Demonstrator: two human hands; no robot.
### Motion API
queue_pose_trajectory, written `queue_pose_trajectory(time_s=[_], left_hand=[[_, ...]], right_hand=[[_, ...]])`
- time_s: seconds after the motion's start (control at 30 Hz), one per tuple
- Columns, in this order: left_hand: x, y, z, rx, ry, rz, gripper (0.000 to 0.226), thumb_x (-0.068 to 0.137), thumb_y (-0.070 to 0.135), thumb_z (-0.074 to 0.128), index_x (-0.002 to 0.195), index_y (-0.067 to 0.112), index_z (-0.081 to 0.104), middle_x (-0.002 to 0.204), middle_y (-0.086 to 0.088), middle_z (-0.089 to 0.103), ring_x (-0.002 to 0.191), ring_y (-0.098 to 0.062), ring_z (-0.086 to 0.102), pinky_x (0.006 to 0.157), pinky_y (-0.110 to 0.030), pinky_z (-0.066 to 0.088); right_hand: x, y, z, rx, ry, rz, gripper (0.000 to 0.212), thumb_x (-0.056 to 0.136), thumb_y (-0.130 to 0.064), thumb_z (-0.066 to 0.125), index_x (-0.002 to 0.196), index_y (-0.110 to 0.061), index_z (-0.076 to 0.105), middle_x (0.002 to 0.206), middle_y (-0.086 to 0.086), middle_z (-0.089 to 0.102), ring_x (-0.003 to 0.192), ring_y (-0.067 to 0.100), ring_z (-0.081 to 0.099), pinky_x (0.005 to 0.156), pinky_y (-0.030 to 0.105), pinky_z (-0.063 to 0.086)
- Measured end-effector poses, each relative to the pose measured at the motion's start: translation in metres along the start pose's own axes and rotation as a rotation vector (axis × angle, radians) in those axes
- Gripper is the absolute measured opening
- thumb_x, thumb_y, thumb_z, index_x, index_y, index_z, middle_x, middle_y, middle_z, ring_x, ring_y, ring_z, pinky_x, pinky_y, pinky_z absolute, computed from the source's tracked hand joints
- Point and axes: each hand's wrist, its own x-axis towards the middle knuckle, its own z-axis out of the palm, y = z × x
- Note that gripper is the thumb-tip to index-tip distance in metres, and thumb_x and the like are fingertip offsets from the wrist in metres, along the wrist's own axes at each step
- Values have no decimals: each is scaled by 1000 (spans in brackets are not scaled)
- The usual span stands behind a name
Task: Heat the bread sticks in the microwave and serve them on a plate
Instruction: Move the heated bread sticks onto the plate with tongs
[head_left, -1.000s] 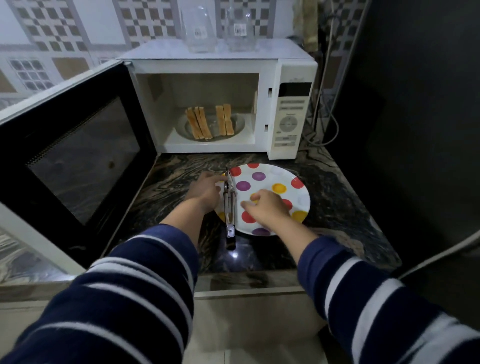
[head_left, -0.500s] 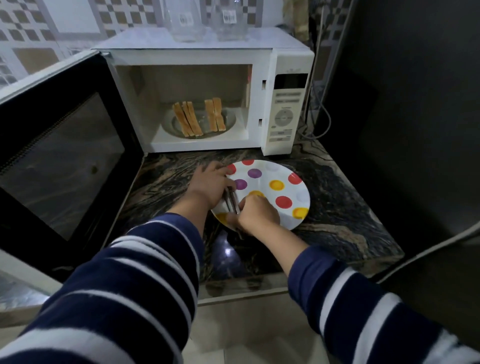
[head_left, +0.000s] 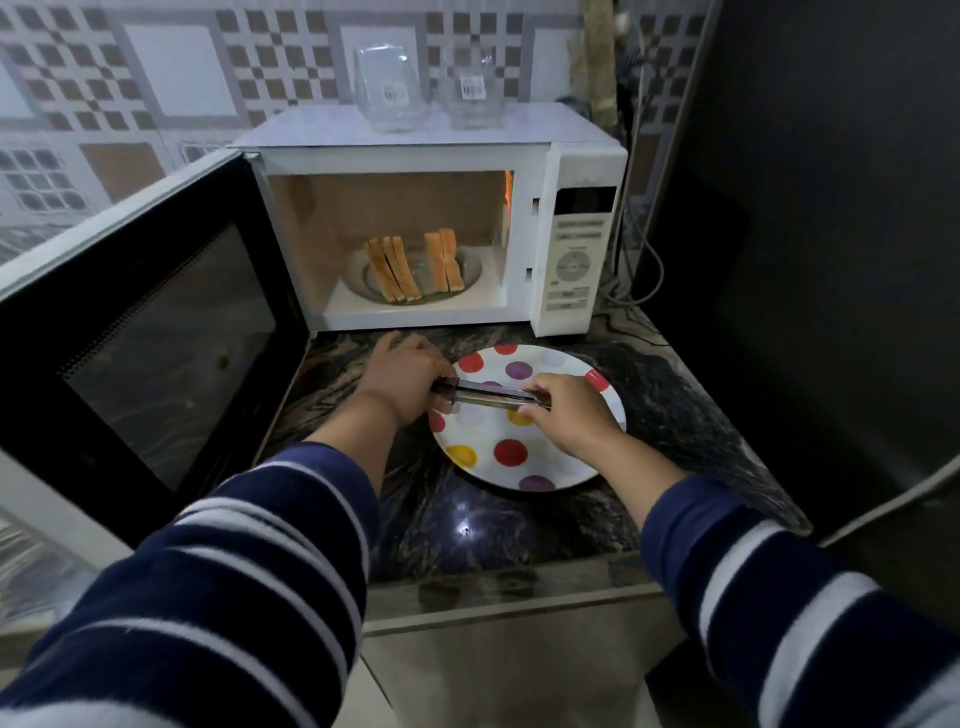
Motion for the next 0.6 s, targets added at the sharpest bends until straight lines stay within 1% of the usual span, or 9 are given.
queue_pose_trajectory(time_s=[0.07, 0.17, 0.23, 0.3, 0.37, 0.43, 0.5, 0.57, 0.6], left_hand=[[-2, 3, -1, -29, -7, 11, 48, 79, 49, 66, 124, 33, 60, 130, 5, 55, 132, -17, 33, 113, -41, 10], [-1, 4, -3, -35, -7, 7, 52, 80, 52, 64, 127, 31, 58, 132, 1, 55, 133, -18, 33, 111, -38, 12], [2, 7, -6, -23, -15, 18, 55, 78, 57, 63, 126, 31, 58, 131, 2, 56, 132, -19, 34, 110, -38, 16], [6, 13, -9, -8, -27, 32, 56, 76, 62, 62, 123, 33, 59, 128, 4, 57, 130, -18, 37, 109, -38, 20], [10, 21, -11, -15, -16, 44, 54, 74, 63, 63, 119, 33, 62, 124, 6, 59, 127, -18, 39, 109, -39, 21], [14, 28, -11, -33, 9, 67, 53, 74, 62, 65, 118, 32, 63, 123, 8, 61, 126, -18, 40, 109, -39, 20], [15, 33, -12, -11, -5, 93, 58, 73, 61, 66, 122, 32, 59, 127, 9, 58, 129, -18, 38, 111, -40, 18], [14, 35, -13, 77, -54, 77, 64, 74, 58, 67, 131, 33, 52, 135, 8, 53, 134, -18, 33, 115, -46, 11], [14, 34, -13, 115, -63, 56, 63, 75, 55, 67, 132, 34, 50, 137, 7, 52, 135, -17, 31, 116, -49, 6]], right_hand=[[2, -1, 1, 15, 16, -17, 22, 86, -23, 66, 108, -20, 68, 106, 2, 69, 96, 22, 62, 80, 32, 49], [5, -4, 1, 9, 12, -38, 26, 86, -25, 66, 112, -20, 67, 110, 2, 68, 99, 22, 62, 84, 32, 50], [8, -6, 1, 19, 11, -59, 26, 86, -25, 67, 112, -20, 67, 110, 1, 68, 99, 21, 62, 83, 31, 49], [10, -10, 2, 39, 13, -72, 23, 85, -24, 69, 107, -22, 69, 106, 0, 68, 96, 20, 62, 81, 30, 49], [13, -11, 3, 65, 15, -68, 22, 83, -22, 70, 105, -21, 68, 107, 0, 69, 96, 21, 62, 82, 32, 50], [15, -11, 4, 92, 20, -54, 24, 82, -21, 72, 105, -21, 66, 107, 1, 70, 95, 21, 63, 83, 35, 52], [16, -9, 4, 125, 32, -45, 25, 81, -20, 74, 104, -20, 65, 104, 2, 71, 94, 20, 64, 83, 35, 53], [17, -8, 5, 146, 47, -34, 22, 82, -19, 73, 102, -19, 65, 103, 2, 72, 93, 21, 65, 82, 38, 54], [17, -7, 6, 148, 53, -29, 20, 82, -18, 72, 100, -19, 65, 101, 2, 72, 92, 21, 65, 81, 39, 54]])
